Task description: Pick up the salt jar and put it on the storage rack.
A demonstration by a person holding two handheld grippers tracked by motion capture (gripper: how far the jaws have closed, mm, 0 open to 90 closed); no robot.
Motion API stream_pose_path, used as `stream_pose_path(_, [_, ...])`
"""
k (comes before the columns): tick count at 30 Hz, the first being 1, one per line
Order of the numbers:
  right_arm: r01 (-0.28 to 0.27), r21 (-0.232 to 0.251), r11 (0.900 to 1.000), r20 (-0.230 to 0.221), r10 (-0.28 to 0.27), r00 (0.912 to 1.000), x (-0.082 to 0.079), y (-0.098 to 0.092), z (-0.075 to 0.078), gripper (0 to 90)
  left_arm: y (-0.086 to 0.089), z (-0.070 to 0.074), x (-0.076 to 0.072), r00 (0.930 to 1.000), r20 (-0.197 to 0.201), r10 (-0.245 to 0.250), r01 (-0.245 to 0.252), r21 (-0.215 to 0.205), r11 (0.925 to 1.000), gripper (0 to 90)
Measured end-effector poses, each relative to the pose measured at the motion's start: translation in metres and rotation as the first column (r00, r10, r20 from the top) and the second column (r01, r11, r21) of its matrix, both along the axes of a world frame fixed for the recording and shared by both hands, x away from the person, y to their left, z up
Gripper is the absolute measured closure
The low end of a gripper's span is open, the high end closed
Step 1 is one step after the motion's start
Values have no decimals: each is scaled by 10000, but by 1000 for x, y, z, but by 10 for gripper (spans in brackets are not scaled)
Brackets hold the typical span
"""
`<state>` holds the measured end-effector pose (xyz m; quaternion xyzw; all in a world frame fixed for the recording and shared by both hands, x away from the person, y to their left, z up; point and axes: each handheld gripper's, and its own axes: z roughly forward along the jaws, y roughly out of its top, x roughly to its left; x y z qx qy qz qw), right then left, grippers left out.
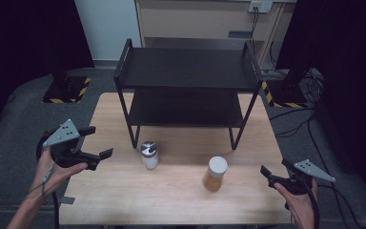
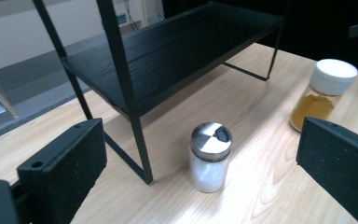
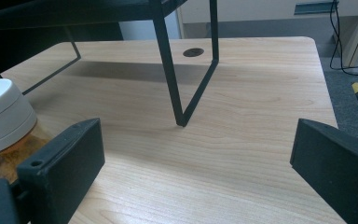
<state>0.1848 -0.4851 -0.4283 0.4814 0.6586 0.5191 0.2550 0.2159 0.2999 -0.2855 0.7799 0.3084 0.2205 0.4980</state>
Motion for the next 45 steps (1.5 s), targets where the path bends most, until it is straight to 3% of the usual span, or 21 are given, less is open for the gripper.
stream_pose_path(8, [14,-2,10000,22,-14,10000,0,0,0,34,4,13,9,9991,177,-387,382,280,9989,11])
stream_pose_path(14, [-10,-13,10000,26,10,10000,0,-1,0,34,10,18,23,9966,-58,-820,822,740,9939,15])
stream_pose_path(16, [-3,-5,10000,33,3,10000,0,-1,0,35,12,17,26,9954,-91,-953,957,582,9937,18])
stream_pose_path(27, [-20,-21,10000,54,21,10000,0,0,0,37,10,14,37,9928,-308,-1159,1180,795,9898,19])
stream_pose_path(37, [38,-22,10000,89,-37,10000,-1,-1,0,37,-1,8,50,9896,-420,-1376,1418,1247,9820,18])
stream_pose_path(45, [47,-6,10000,96,-47,9999,-1,-1,0,38,-11,-1,68,9843,-858,-1544,1658,1477,9750,21])
